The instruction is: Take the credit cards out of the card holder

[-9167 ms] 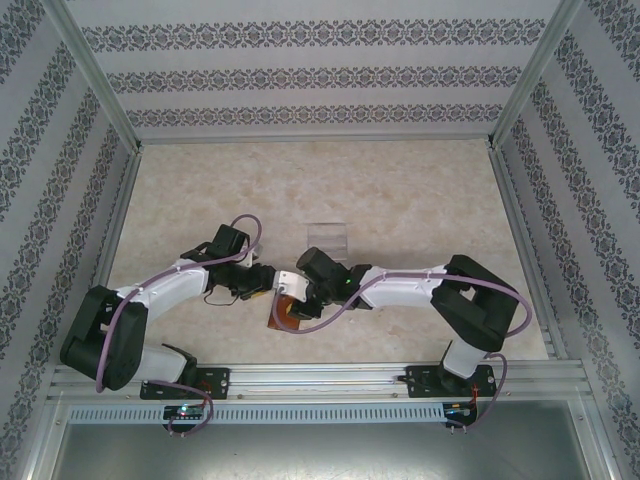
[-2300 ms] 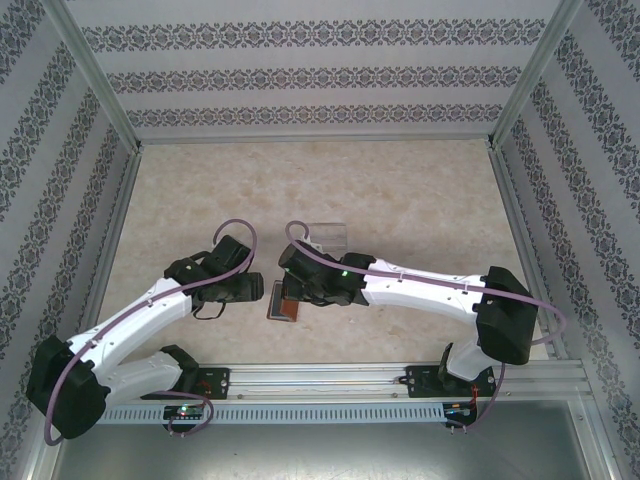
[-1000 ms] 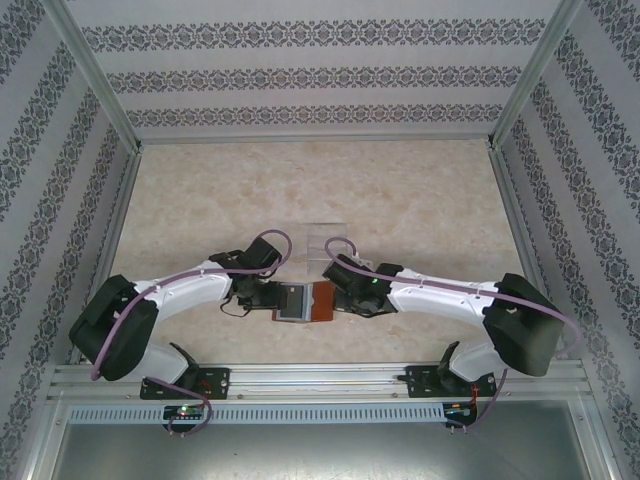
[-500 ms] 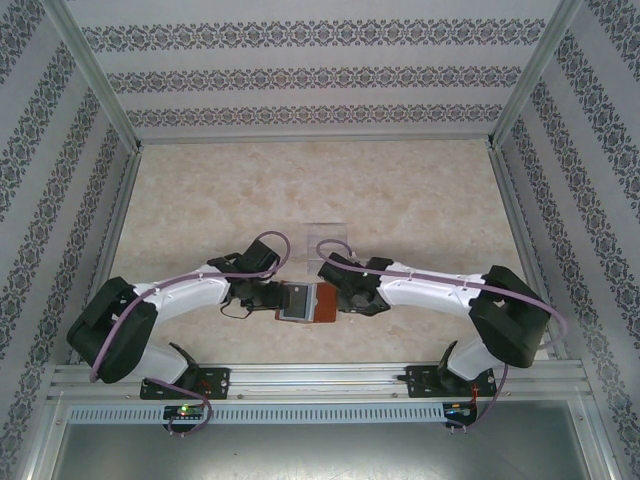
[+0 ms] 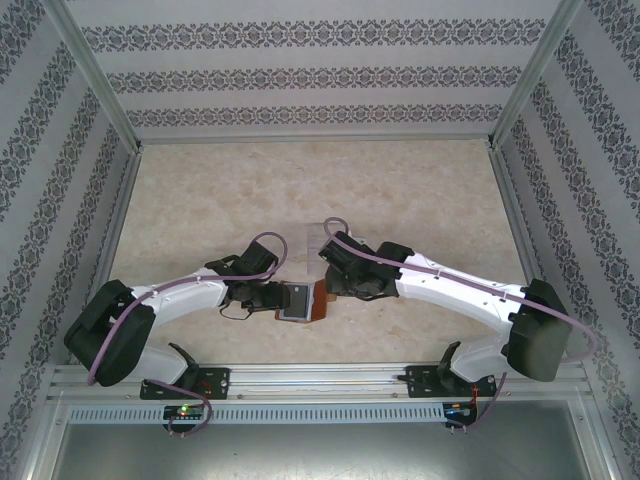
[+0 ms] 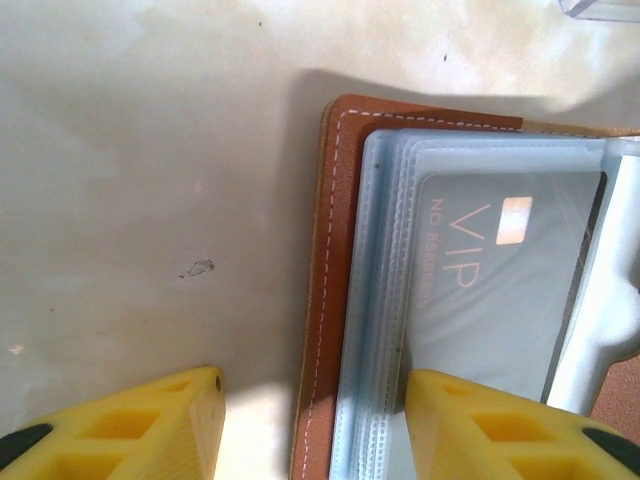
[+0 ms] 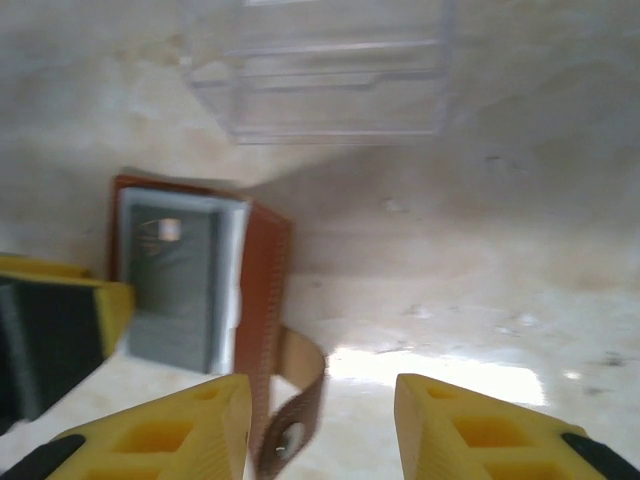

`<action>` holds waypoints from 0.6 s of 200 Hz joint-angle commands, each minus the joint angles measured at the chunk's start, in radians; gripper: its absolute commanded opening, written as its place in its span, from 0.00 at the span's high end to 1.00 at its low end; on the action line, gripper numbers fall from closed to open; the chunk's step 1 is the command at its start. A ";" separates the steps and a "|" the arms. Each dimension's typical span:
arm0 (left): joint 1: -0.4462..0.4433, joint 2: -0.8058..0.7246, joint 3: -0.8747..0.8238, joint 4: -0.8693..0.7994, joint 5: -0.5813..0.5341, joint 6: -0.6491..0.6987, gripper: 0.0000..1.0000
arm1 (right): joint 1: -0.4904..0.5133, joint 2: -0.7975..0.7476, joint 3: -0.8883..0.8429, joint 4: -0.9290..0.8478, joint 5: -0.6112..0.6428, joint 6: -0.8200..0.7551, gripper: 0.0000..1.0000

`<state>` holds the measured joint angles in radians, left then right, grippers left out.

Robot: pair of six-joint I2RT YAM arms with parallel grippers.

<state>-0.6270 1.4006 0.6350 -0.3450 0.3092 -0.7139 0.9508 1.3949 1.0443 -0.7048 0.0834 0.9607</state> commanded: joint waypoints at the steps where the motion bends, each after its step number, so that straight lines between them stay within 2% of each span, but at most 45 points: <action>1: -0.014 0.021 -0.024 0.056 0.101 -0.026 0.49 | -0.004 -0.008 -0.028 0.178 -0.164 -0.002 0.58; 21: -0.015 0.031 -0.025 0.060 0.111 -0.027 0.50 | -0.001 0.025 -0.024 0.248 -0.246 0.003 0.59; 70: -0.018 0.033 -0.030 0.061 0.107 -0.031 0.50 | 0.000 0.129 0.000 0.306 -0.344 -0.007 0.61; 120: -0.019 0.023 -0.038 0.055 0.102 -0.030 0.52 | -0.007 0.194 -0.001 0.192 -0.284 -0.008 0.63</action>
<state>-0.6266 1.4033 0.6315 -0.3351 0.3145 -0.7208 0.9508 1.5814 1.0332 -0.4450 -0.2195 0.9615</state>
